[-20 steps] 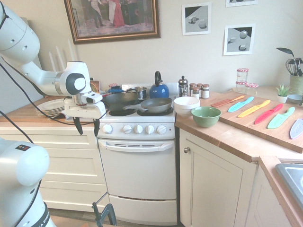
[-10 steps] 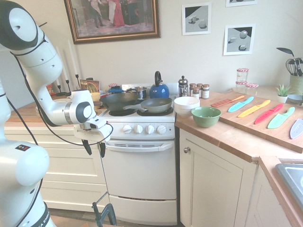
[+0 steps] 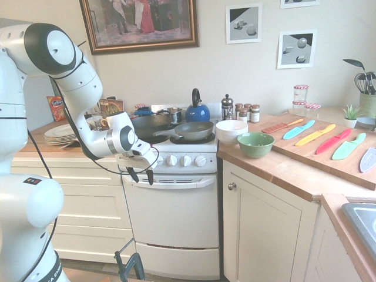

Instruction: Open the oven

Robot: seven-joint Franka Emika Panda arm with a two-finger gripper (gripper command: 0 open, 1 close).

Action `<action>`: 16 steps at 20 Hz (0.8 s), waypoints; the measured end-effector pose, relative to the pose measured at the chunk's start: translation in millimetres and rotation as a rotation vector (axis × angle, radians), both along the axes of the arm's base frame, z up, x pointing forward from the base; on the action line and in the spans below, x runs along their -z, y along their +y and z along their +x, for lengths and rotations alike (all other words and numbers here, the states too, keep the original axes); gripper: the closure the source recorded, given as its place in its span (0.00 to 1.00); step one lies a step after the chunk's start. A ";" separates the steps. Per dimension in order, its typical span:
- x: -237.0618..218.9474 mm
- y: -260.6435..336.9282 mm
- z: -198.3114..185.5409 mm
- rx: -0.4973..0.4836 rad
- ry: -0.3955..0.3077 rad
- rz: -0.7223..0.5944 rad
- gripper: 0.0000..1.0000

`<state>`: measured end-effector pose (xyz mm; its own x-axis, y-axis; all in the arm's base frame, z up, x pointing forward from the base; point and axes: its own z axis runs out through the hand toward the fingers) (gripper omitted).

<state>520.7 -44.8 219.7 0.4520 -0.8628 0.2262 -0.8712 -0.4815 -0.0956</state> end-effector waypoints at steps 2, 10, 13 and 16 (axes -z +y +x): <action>1.4 -6.9 13.6 -0.002 -0.005 -0.005 0.00; 35.1 -17.3 57.0 -0.039 0.014 -0.006 0.00; 42.5 -20.8 57.0 -0.045 -0.002 0.008 0.00; 49.0 -20.3 46.5 -0.052 -0.050 0.016 0.00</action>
<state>567.2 -65.1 170.7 0.4848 -0.8423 0.2354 -0.8392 -0.5238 -0.1463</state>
